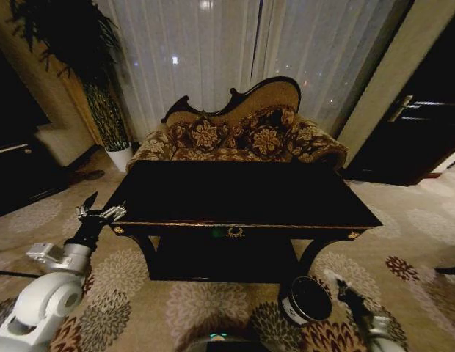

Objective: Move to the front of the table and place the trash on the table into the trash bin.

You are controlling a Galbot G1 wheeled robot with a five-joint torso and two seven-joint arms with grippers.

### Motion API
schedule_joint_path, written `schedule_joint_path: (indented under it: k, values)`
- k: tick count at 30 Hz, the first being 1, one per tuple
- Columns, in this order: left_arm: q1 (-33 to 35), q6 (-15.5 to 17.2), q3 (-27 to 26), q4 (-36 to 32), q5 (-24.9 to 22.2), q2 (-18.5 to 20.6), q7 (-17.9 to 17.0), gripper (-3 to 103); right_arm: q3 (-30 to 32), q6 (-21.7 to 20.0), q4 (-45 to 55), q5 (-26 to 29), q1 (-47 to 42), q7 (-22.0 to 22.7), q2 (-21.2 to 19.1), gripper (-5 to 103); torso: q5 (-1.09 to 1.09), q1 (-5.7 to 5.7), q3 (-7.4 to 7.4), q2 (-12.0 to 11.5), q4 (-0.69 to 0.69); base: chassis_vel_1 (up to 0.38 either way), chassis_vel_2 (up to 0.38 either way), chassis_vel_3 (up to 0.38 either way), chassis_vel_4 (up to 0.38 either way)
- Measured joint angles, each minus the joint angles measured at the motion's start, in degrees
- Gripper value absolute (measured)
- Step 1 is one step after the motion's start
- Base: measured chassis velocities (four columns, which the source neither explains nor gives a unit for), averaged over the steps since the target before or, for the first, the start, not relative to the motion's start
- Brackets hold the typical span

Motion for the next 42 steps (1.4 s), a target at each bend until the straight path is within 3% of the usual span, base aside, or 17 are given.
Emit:
schedule_joint_path:
  k: [7, 17, 20, 23, 27, 29, 32, 34, 35, 38, 40, 42]
  values:
    - [0.0, 0.0, 0.0, 0.0, 0.0, 0.0, 0.0, 100, -4.38, 1.06, -11.32, -1.35, 7.32, -0.18, 0.93, 0, -0.01, 0.0, 0.0, 0.0, 0.0, 0.0, 0.0, 0.0, 0.0]
    - [0.0, 0.0, 0.0, 0.0, 0.0, 0.0, 0.0, 100, -7.06, 1.36, -17.11, -1.23, 11.32, -0.57, 1.05, -2, -0.01, 0.0, 0.0, 0.0, 0.01, 0.0, 0.0, 0.0, 0.0]
    - [0.0, 0.0, 0.0, 0.0, 0.0, 0.0, 0.0, 100, -7.17, 1.0, -17.66, -0.86, 11.39, -0.58, 1.05, 14, -0.01, 0.0, 0.0, 0.0, -0.01, 0.0, 0.0, 0.0, 0.0]
    - [0.0, 0.0, 0.0, 0.0, 0.0, 0.0, 0.0, 100, -7.17, 0.85, -17.9, -0.7, 11.44, -0.52, 1.08, 19, -0.01, 0.0, 0.0, 0.0, 0.0, 0.0, 0.0, 0.0, 0.0]
    - [0.0, 0.0, 0.0, 0.0, 0.0, 0.0, 0.0, 100, -7.16, 0.76, -18.22, -0.69, 11.59, -0.34, 1.11, 41, -0.01, 0.0, 0.0, 0.0, 0.0, 0.0, 0.0, 0.0, 0.0]
    - [0.0, 0.0, 0.0, 0.0, 0.0, 0.0, 0.0, 100, -7.16, 0.76, -18.17, -0.69, 11.58, -0.32, 1.14, 41, -0.01, 0.0, 0.0, 0.0, 0.0, 0.0, 0.0, 0.0, 0.0]
    - [0.0, 0.0, 0.0, 0.0, 0.0, 0.0, 0.0, 100, -7.12, 0.7, -17.85, -0.69, 11.5, -0.15, 1.56, 57, 0.0, 0.0, 0.0, 0.0, 0.0, 0.0, 0.0, 0.0, 0.0]
    - [0.0, 0.0, 0.0, 0.0, 0.0, 0.0, 0.0, 100, -7.05, 0.7, -17.74, -0.69, 11.42, -0.1, 1.58, 57, 0.0, 0.0, 0.0, 0.0, 0.0, 0.0, 0.0, 0.0, 0.0]
    - [0.0, 0.0, 0.0, 0.0, 0.0, 0.0, 0.0, 100, -6.78, 0.69, -17.33, -0.69, 11.09, 0.0, 1.61, 62, 0.0, 0.0, 0.0, 0.0, 0.01, 0.0, 0.0, 0.0, 0.0]
    - [0.0, 0.0, 0.0, 0.0, 0.0, 0.0, 0.0, 100, -4.12, 0.64, -12.81, 0.8, 7.84, 0.19, 1.57, 79, 0.0, 0.0, 0.0, 0.0, 0.0, 0.0, 0.0, 0.0, 0.0]
    - [0.0, 0.0, 0.0, 0.0, 0.0, 0.0, 0.0, 100, -3.43, 0.56, -11.54, 1.24, 6.9, 0.19, 1.53, 79, 0.0, 0.0, 0.0, 0.0, 0.01, 0.0, 0.0, 0.0, 0.0]
    - [0.0, 0.0, 0.0, 0.0, 0.0, 0.0, 0.0, 100, 1.46, 0.23, -5.7, 3.16, 2.11, -0.15, 1.84, 94, -0.02, 0.0, -0.01, 0.01, 0.0, 0.0, 0.0, 0.0, 0.0]
